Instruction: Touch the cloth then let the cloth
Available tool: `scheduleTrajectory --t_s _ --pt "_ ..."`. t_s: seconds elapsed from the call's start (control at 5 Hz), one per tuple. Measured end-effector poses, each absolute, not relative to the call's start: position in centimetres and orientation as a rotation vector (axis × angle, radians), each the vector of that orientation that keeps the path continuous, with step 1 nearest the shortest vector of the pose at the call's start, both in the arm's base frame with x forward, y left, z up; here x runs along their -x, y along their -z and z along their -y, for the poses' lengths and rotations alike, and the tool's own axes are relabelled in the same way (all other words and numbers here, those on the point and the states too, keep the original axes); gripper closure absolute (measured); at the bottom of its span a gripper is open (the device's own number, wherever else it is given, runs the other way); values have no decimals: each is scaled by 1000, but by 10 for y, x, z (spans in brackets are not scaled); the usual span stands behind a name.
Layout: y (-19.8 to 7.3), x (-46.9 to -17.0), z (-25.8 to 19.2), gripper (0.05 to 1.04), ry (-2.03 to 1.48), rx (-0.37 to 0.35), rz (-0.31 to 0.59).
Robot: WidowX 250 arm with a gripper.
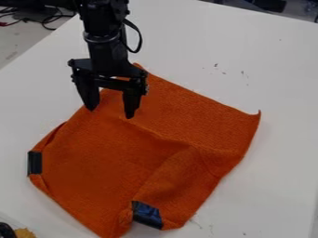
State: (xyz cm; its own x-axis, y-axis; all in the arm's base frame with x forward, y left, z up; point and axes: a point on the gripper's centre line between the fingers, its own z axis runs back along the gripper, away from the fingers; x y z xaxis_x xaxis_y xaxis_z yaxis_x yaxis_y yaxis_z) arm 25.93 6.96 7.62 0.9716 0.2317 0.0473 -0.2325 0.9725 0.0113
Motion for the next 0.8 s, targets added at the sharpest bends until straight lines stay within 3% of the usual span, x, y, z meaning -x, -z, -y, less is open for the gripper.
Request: scheduleTrajectory --t_s 0.4,0.8 --pt "-54 -267 -71 82 -240 -17 46" --pt "-22 -304 -77 82 -184 -23 101"
